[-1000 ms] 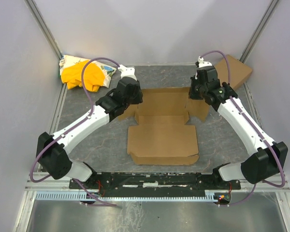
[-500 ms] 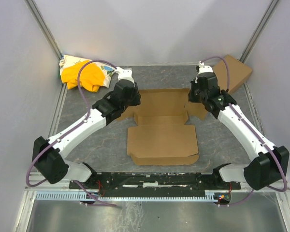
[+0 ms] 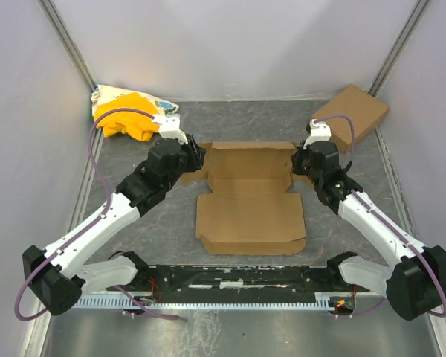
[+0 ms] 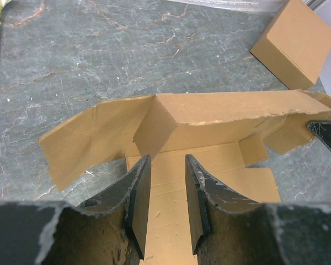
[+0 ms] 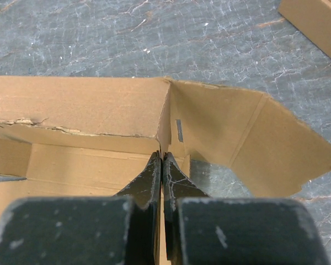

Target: Fold the paper box

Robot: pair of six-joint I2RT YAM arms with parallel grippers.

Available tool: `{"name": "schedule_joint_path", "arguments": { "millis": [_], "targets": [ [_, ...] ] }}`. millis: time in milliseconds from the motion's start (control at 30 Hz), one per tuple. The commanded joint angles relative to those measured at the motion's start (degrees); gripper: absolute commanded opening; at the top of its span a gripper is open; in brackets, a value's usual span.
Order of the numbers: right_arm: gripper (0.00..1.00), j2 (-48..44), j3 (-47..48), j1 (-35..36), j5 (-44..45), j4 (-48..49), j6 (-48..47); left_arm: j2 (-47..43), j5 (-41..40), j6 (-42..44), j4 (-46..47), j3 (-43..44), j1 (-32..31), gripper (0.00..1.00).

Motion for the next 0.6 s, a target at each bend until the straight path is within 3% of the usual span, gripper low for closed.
{"name": "schedule_joint_path", "arguments": {
  "millis": [0,233,567],
  "targets": [
    [0.02,-2.4,-4.8,0.1,-0.3,7.2,-1.0,2.0,-1.9,0.5,6.6,-0.4,-0.1,0.39],
    [0.03,-5.0,-13.9,0.1,-1.1,20.9,-3.2,7.8,1.3,0.1,12.2,0.5,-0.2,0.39],
    [0.04,-1.8,-14.9,0.2,-2.2,24.5,-2.9,11.9,4.0,-3.0,13.2,1.4,-0.2,0.39]
  ]
}}
